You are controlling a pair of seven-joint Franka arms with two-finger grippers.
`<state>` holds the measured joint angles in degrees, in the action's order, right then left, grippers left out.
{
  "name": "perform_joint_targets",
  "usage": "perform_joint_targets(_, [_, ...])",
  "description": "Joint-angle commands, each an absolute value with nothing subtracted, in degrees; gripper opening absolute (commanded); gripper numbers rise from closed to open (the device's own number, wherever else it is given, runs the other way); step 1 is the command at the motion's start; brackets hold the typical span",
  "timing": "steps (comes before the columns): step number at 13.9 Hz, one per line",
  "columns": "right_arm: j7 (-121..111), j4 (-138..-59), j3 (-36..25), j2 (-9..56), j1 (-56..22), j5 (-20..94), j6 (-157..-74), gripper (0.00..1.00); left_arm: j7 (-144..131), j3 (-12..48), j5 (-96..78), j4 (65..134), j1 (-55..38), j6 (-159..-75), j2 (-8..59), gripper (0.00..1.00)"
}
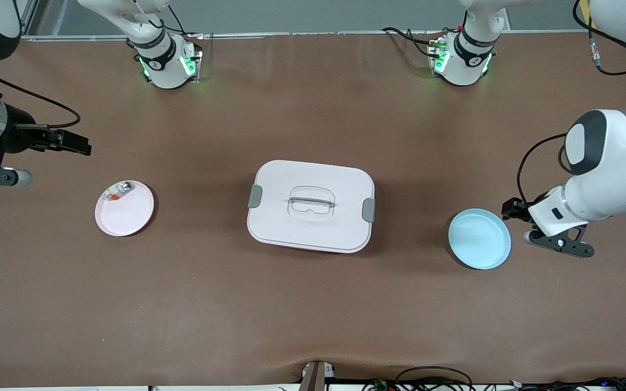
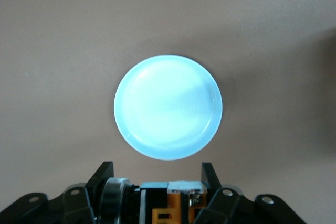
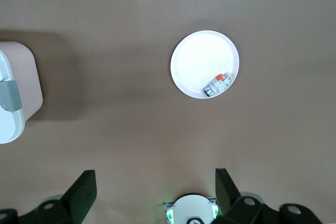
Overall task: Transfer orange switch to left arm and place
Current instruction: 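Carry the switch toward the blue dish while the right gripper retracts, then lower the switch with the left gripper into the light-blue dish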
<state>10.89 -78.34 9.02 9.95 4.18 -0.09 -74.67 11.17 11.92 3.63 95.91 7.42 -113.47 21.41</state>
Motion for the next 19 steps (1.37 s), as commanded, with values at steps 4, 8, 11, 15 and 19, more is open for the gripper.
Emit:
perform_joint_targets(4, [11.0, -79.1, 9.1, 9.3, 4.4, -0.1, -74.4, 1.0, 9.0, 12.4, 5.2, 96.9, 7.4, -120.8, 25.0, 0.38])
perform_joint_targets(8, [10.9, -79.3, 4.7, 8.8, 0.5, 0.3, -74.4, 1.0, 8.8, 12.3, 5.2, 101.1, 7.3, -128.1, 25.8, 0.38])
perform_joint_targets(11, [10.9, -80.0, 4.0, 8.4, -0.2, 0.6, -75.0, 1.0, 7.7, 12.3, 6.4, 105.1, 7.2, -134.0, 25.8, 0.38])
perform_joint_targets(15, [10.9, -79.4, 4.2, 8.6, -0.1, 0.7, -76.5, 1.0, 2.2, 12.4, 12.5, 107.8, 7.2, -139.0, 27.2, 0.38])
perform_joint_targets(19, [11.9, -79.4, 4.2, 7.6, 0.1, 0.8, -74.4, 1.0, 2.0, 12.3, 12.5, 108.5, 7.4, -144.0, 29.4, 0.38])
